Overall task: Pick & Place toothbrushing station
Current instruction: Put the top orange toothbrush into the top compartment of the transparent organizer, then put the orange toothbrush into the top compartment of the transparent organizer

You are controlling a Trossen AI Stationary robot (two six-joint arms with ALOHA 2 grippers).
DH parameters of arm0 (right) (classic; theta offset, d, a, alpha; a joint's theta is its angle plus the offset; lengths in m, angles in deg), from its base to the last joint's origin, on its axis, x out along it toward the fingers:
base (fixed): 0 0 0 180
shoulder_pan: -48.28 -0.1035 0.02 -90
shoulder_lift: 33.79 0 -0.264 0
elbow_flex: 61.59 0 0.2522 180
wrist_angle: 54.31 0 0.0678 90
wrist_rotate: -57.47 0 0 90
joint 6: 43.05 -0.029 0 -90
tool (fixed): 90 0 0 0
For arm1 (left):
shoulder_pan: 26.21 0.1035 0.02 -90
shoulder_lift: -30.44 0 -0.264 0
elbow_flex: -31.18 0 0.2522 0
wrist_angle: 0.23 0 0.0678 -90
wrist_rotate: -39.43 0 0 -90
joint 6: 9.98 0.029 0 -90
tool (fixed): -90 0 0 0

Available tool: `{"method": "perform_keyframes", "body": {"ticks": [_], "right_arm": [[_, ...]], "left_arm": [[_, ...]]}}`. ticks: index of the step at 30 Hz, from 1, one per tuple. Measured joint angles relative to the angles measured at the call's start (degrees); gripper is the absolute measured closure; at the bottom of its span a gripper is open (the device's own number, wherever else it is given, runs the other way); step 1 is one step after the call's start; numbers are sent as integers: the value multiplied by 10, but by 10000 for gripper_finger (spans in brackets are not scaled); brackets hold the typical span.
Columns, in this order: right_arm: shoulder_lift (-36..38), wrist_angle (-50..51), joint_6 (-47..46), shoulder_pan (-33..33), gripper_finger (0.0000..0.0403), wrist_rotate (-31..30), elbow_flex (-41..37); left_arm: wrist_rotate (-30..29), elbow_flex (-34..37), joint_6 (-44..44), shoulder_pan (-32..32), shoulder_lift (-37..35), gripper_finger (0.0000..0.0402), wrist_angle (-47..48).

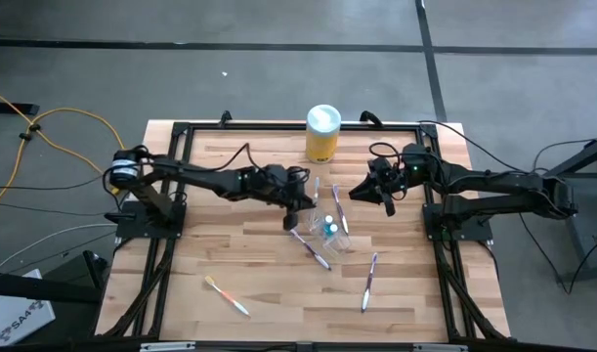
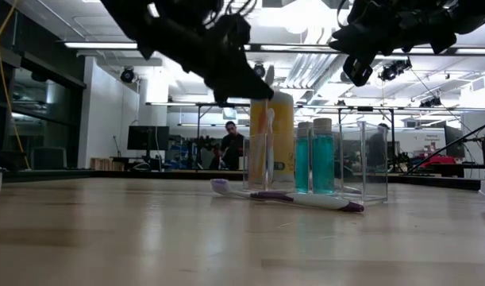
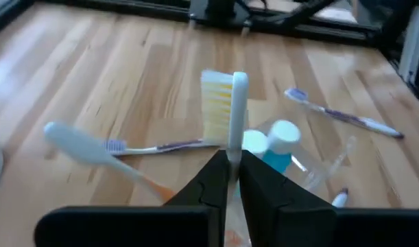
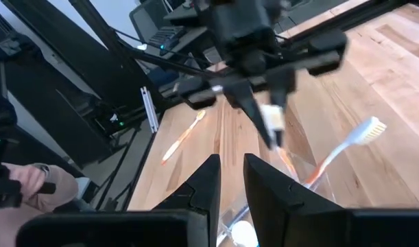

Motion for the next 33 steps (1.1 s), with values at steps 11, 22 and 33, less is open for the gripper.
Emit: {"method": "perform_keyframes", "body": {"ticks": [11, 22, 33], "right_arm": [[0, -1, -2, -29, 345, -2, 0], [0, -1, -2, -41, 345, -5, 0], [0, 0, 0, -40, 345, -4, 0]], "left_arm": [[2, 0, -9, 15, 22, 328, -9], [0, 0, 1, 18, 7, 263, 13], [21, -1, 53, -26, -87, 261, 135]]}}
